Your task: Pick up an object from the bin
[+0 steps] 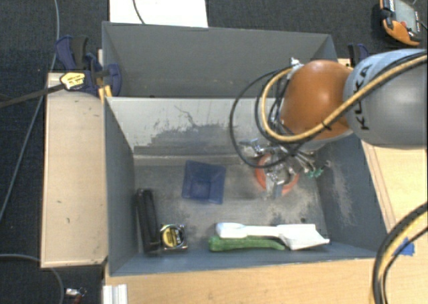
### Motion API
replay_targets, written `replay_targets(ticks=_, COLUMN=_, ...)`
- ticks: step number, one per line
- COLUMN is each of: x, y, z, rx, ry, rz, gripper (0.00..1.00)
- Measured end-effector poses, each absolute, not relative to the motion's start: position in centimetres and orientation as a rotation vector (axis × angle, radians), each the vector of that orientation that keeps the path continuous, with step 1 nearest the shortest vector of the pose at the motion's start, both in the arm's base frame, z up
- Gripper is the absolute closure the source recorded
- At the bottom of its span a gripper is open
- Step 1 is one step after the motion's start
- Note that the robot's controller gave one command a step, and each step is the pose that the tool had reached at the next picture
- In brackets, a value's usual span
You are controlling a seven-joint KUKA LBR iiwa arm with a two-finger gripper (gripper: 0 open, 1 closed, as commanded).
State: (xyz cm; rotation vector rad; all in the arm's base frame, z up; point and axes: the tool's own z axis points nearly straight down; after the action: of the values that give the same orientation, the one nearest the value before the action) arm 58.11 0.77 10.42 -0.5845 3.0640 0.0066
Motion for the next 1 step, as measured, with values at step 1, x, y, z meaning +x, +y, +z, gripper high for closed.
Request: replay_targets(ticks=1, x=57.47, y=-0.33, z=10.62, rx=-0.58, ry=3.067, rz=0.009, gripper=0.0)
